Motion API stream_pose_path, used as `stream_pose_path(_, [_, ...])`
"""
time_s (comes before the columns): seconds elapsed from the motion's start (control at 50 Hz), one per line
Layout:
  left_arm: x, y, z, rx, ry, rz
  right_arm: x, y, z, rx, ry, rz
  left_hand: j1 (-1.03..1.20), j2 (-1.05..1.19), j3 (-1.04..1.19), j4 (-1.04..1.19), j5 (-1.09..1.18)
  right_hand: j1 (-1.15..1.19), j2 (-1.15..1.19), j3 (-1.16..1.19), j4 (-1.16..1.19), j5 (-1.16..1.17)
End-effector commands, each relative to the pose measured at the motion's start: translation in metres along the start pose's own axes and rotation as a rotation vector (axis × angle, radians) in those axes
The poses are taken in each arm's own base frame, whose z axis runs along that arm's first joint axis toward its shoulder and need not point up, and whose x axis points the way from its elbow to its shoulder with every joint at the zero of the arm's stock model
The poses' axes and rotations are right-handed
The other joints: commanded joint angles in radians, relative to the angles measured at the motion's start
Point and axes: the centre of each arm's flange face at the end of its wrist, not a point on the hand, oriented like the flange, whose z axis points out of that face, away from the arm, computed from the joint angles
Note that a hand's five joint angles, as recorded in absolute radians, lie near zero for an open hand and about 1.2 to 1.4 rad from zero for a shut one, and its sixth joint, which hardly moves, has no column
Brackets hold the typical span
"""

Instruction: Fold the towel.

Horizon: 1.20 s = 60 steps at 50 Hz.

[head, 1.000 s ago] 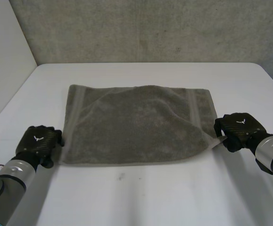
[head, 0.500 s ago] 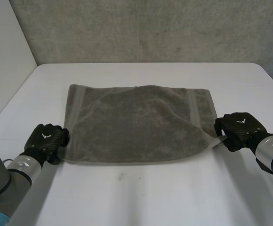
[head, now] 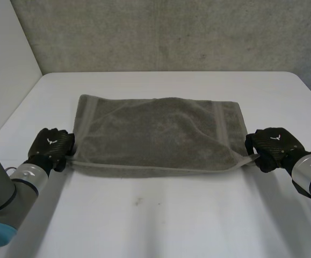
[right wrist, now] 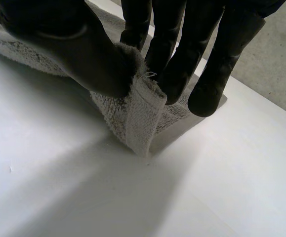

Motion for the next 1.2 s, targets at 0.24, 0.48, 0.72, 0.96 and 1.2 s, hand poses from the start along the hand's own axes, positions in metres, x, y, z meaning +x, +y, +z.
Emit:
stream_pose_path(0.24, [0.002,-0.004,-0.03,-0.041,0.006,-0.018,0.0,0.0,0.0,-0.002,0.0,-0.001,0.112,0.088,0.089,0.088,0.114,0.057,0.062,0.057,0.054,0.035])
stream_pose_path(0.48, [0.008,0.006,-0.039,-0.081,0.02,-0.025,0.0,0.001,0.0,-0.003,0.0,0.0,-0.095,-0.119,-0.118,-0.119,-0.093,0.057,0.062,0.057,0.054,0.035])
stream_pose_path(0.72, [0.008,0.011,-0.033,-0.088,0.022,-0.026,-0.001,0.001,0.0,-0.005,-0.003,-0.012,-0.303,-0.327,-0.326,-0.327,-0.301,0.057,0.062,0.057,0.054,0.035])
stream_pose_path(0.96, [0.008,0.016,-0.017,-0.089,0.031,0.009,-0.001,0.001,0.0,-0.004,-0.002,-0.012,-0.338,-0.362,-0.361,-0.363,-0.336,0.057,0.062,0.057,0.054,0.035])
stream_pose_path(1.2, [-0.01,-0.022,-0.002,0.033,-0.03,0.092,0.008,-0.013,-0.001,0.027,0.028,-0.027,0.246,0.221,0.222,0.221,0.247,0.057,0.062,0.057,0.054,0.035])
